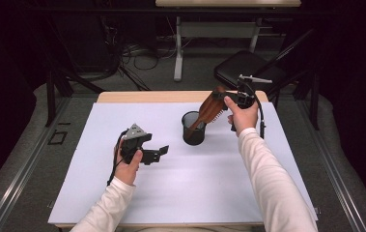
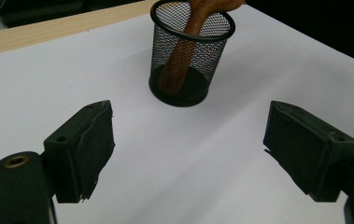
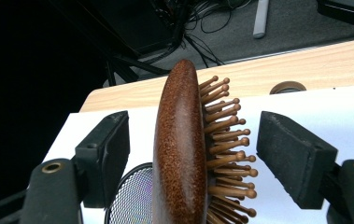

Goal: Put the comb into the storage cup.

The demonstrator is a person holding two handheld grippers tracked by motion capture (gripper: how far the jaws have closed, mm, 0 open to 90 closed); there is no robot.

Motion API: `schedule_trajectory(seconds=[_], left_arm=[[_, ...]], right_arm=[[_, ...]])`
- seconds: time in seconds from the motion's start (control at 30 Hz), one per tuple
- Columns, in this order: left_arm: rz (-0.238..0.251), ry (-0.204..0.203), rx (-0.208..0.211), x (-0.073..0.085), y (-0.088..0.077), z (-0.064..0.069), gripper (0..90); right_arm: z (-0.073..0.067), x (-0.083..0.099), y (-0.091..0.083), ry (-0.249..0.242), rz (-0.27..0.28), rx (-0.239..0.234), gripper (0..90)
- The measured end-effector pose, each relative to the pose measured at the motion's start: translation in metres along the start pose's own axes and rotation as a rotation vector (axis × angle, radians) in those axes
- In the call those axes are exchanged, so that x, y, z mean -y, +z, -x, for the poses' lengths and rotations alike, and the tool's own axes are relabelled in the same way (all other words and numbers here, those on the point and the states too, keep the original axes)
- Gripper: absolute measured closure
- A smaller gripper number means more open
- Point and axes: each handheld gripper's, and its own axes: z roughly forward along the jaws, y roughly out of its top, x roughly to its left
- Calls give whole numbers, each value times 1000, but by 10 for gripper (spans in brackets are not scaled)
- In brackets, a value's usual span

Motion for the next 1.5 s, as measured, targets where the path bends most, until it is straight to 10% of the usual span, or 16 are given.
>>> schedule_trajectory(seconds=[1.5], left_arm=[[1, -3, 0, 0, 0, 0, 160]], right_arm=[[-10, -21, -16, -102, -20, 44, 130]])
